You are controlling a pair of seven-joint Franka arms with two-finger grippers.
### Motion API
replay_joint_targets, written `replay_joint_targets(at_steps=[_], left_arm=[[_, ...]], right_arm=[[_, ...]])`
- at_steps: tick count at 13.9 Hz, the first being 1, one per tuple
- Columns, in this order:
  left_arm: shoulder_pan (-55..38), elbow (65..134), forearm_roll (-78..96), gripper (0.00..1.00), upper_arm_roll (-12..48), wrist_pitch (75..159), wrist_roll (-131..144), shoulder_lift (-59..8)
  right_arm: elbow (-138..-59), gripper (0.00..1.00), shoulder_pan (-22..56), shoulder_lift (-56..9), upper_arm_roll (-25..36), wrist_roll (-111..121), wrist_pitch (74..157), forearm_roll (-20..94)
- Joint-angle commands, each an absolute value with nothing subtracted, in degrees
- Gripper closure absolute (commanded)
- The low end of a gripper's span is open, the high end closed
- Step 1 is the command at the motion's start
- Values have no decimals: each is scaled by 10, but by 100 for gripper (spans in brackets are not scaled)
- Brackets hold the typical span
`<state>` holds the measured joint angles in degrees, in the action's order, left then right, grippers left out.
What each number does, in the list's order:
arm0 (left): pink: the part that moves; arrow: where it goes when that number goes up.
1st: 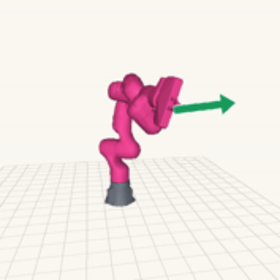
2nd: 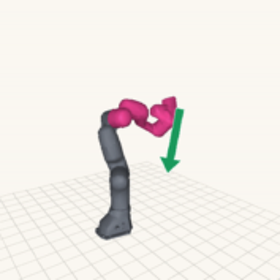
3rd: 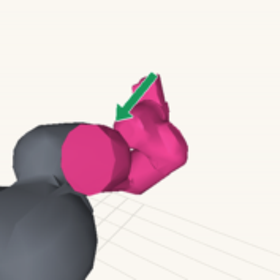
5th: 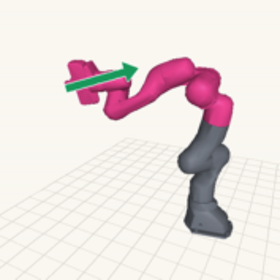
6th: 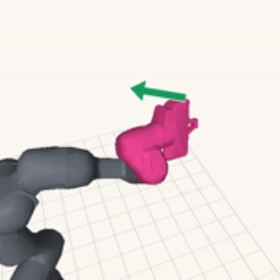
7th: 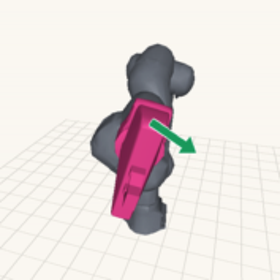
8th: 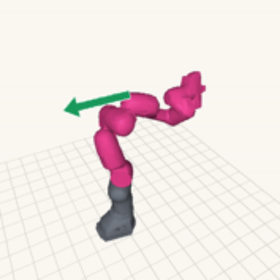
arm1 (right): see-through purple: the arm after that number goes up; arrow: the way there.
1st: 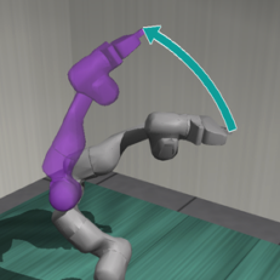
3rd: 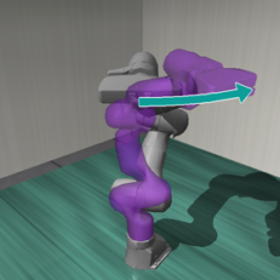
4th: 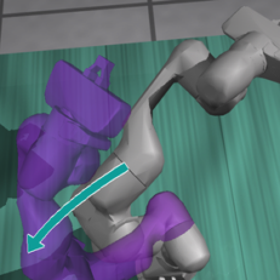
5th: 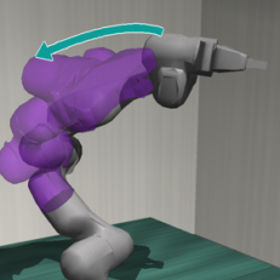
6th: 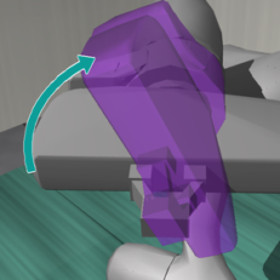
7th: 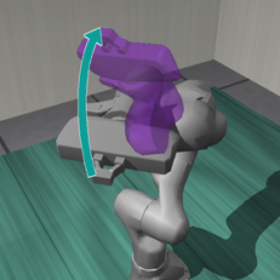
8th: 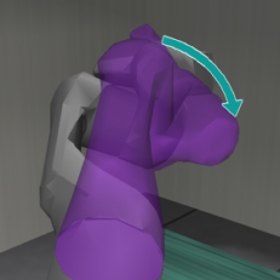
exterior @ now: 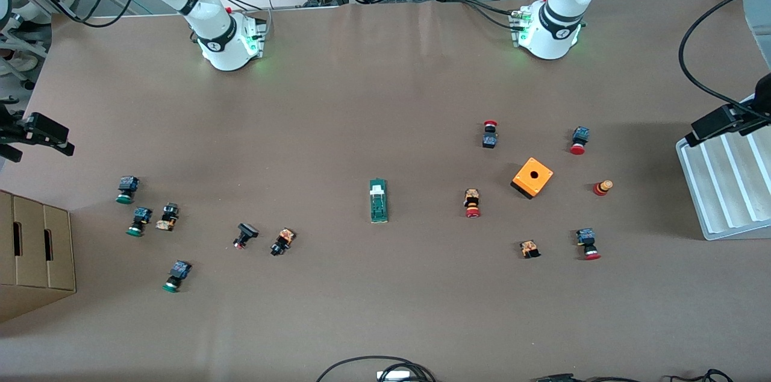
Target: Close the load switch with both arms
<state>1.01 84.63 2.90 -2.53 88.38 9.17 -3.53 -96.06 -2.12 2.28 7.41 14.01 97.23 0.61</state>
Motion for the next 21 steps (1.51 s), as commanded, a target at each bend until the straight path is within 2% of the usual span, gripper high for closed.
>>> replay_joint_targets(at_steps=[1, 14, 21], left_arm=[[10, 840, 25, 0, -25, 877, 88, -32], [0, 841, 29, 0, -23, 882, 84, -76], [-81, 842, 19, 0, -18, 917, 71, -85]], right_arm=[[-975, 0, -21, 33, 76, 145, 994, 18], [-965, 0, -17, 29, 72, 144, 993, 18], [-965, 0, -18, 29, 72, 145, 992, 18]])
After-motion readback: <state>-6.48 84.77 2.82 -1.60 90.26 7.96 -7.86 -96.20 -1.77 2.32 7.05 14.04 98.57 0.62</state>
